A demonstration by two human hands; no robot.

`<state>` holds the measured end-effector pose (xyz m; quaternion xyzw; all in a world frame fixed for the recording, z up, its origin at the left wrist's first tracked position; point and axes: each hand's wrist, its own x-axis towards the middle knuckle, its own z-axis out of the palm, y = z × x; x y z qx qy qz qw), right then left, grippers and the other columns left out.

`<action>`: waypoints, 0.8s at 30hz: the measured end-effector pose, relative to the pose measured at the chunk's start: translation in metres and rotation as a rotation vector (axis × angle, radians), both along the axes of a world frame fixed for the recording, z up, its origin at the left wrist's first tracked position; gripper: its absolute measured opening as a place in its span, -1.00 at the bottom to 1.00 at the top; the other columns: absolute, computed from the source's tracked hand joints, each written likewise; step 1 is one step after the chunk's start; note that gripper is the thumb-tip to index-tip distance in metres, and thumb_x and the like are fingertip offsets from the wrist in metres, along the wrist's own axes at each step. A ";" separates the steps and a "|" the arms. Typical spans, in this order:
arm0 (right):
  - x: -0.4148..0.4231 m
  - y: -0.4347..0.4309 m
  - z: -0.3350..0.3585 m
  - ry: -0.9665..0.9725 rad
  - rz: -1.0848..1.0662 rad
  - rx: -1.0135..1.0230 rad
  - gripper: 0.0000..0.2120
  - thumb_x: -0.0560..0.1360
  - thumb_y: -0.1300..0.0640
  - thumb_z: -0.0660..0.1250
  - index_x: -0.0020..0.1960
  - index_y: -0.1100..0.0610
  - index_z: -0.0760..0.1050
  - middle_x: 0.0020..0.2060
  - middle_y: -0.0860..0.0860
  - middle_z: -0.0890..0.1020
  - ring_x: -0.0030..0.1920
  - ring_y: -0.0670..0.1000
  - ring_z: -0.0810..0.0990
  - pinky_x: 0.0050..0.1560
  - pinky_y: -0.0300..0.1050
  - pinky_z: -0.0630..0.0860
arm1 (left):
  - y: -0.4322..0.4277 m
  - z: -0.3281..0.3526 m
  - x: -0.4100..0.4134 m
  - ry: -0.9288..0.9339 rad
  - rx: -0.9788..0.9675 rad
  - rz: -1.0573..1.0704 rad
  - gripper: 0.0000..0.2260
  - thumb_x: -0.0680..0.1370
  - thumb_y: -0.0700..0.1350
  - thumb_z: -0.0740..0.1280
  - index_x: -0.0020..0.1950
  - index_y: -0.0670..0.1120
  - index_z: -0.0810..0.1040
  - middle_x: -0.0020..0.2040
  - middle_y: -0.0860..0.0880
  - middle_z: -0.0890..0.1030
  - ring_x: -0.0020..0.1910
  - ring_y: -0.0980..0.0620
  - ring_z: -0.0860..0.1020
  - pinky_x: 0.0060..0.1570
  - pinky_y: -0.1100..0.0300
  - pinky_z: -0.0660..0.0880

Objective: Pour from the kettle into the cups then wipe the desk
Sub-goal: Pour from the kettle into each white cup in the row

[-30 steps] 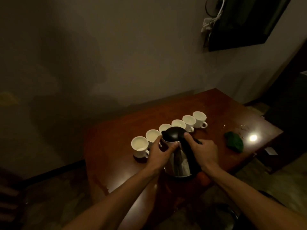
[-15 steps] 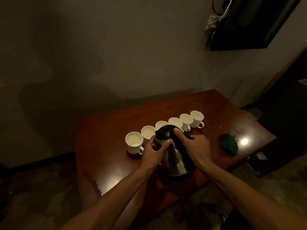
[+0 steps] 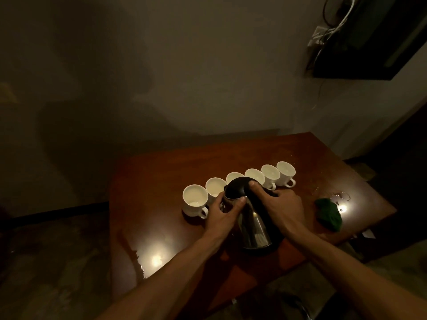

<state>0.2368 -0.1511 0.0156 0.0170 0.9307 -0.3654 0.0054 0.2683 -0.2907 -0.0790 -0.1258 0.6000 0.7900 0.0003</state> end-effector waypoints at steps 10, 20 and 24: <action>-0.017 -0.013 0.007 0.000 0.002 0.071 -0.39 0.41 -0.41 0.31 -0.38 0.15 0.49 -0.48 -0.02 0.57 -0.56 -0.11 0.49 -0.52 -0.29 0.35 | -0.004 -0.005 -0.008 -0.051 0.033 0.013 -0.23 0.29 0.44 0.46 0.41 0.14 0.47 0.33 0.05 0.56 0.29 0.03 0.54 0.27 -0.04 0.55; -0.025 -0.028 0.018 -0.007 0.043 0.162 -0.36 0.41 -0.46 0.29 -0.45 0.10 0.43 -0.55 -0.04 0.48 -0.55 -0.07 0.43 -0.48 -0.23 0.28 | -0.007 -0.010 -0.012 -0.144 0.126 0.022 -0.21 0.20 0.49 0.48 0.34 0.16 0.52 0.28 0.03 0.59 0.25 -0.04 0.57 0.23 -0.13 0.57; -0.030 -0.034 0.023 -0.032 0.059 0.174 -0.37 0.39 -0.46 0.28 -0.43 0.11 0.41 -0.51 -0.02 0.48 -0.50 -0.05 0.46 -0.43 -0.20 0.34 | -0.011 -0.005 -0.017 -0.169 0.138 0.002 -0.43 0.31 0.39 0.44 0.22 0.15 0.55 0.21 0.03 0.61 0.21 -0.04 0.58 0.22 -0.14 0.57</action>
